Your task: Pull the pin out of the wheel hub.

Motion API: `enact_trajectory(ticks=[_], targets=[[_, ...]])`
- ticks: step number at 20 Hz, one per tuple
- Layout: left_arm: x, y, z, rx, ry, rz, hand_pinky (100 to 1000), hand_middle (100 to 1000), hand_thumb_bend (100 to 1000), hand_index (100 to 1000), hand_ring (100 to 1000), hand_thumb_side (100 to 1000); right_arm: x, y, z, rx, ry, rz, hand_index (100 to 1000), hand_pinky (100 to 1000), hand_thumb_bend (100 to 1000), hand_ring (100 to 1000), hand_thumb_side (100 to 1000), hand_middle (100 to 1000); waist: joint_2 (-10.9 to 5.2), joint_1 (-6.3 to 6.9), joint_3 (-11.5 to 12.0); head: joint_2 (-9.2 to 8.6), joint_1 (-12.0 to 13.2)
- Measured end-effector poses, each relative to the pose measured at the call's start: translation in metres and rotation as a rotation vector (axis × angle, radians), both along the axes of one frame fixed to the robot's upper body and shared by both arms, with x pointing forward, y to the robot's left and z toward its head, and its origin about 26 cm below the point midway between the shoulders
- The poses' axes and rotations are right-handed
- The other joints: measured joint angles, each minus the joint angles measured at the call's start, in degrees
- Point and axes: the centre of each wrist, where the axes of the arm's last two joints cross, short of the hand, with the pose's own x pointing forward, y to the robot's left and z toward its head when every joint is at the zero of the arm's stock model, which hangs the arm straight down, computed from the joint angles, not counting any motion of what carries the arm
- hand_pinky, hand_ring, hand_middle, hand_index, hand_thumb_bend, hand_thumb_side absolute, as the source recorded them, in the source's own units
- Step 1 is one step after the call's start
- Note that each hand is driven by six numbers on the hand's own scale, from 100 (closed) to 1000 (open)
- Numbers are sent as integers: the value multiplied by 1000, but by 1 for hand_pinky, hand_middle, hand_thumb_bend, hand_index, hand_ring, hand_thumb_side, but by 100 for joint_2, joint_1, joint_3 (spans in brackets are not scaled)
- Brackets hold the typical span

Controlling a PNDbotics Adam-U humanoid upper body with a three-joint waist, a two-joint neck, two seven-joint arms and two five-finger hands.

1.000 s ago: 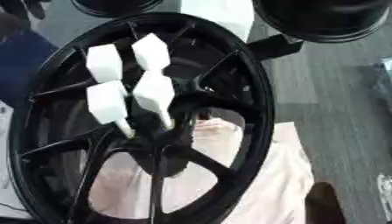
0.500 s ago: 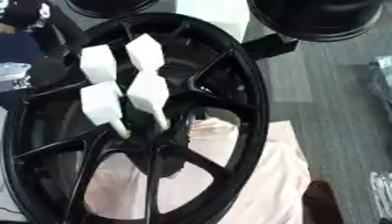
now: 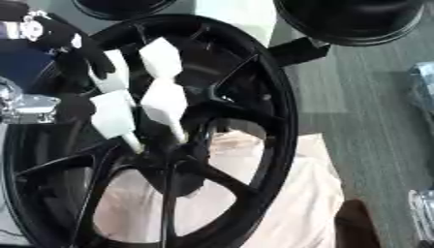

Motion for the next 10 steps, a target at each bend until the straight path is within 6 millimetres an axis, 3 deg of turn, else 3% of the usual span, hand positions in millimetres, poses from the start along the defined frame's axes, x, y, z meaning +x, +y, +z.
enact_trajectory(ticks=[10], targets=[[1, -4, -4, 36, -7, 11, 703, 756, 465, 878, 684, 577, 0, 0, 0, 0, 0, 0, 632, 693, 100, 767, 765, 556, 1, -2, 0, -1, 36]])
